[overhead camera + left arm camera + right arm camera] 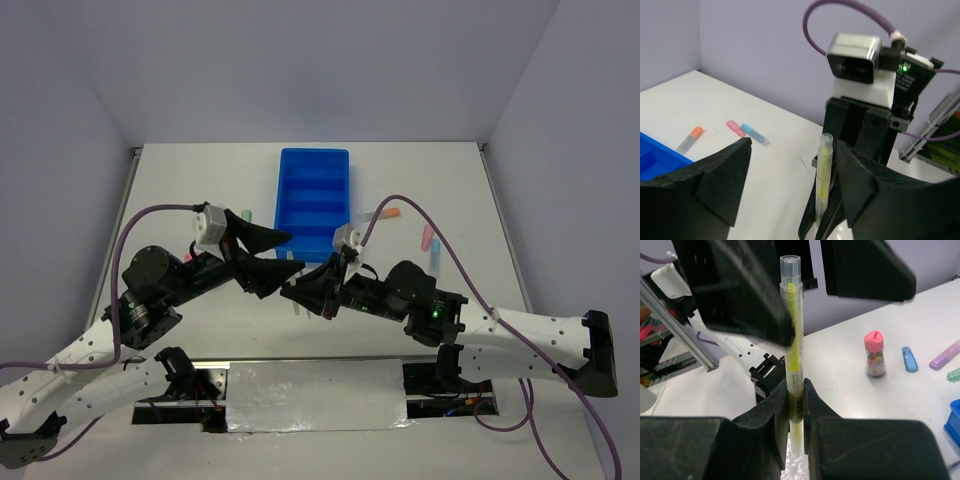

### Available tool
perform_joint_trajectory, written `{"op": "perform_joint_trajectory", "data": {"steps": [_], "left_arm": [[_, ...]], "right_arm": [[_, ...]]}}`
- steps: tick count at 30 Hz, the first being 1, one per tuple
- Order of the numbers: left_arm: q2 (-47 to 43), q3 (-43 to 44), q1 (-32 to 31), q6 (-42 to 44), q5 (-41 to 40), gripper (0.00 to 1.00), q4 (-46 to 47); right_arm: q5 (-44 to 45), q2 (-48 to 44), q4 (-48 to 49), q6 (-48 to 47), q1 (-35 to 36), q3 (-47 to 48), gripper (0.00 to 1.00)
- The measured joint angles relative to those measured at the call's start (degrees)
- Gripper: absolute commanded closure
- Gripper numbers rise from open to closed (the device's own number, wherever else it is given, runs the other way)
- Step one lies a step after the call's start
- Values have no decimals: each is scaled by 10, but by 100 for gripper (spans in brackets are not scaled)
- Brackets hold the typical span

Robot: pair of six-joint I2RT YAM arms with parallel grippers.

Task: Sort the stationery into containers
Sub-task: Close the pen cap on the pen.

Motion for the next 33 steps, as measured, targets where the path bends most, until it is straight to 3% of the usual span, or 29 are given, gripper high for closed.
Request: {"op": "perform_joint_trajectory", "data": {"steps": [7,11,14,16,20,26,33], "left_arm": [[-8,16,0,3,-36,35,-3],[-1,21,0,0,-28,50,-2],[4,21,0,-1,-17,67,-1],[8,21,-2,-3,-11,69,1],[17,21,-3,-8,-3,100,5],[23,13,-2,-31,-5,100,24],[20,-33,-2,-67,-24,100,108]], "right_arm": [[7,0,-10,0,0,0,100],[13,1,-15,0,0,0,100],[19,2,-23,1,0,1,100],[22,4,-31,1,-1,3,100],[31,6,-49,1,-1,11,100],[49,6,-95,-10,-1,37,100],[67,6,-164,-43,-3,76,100]]}}
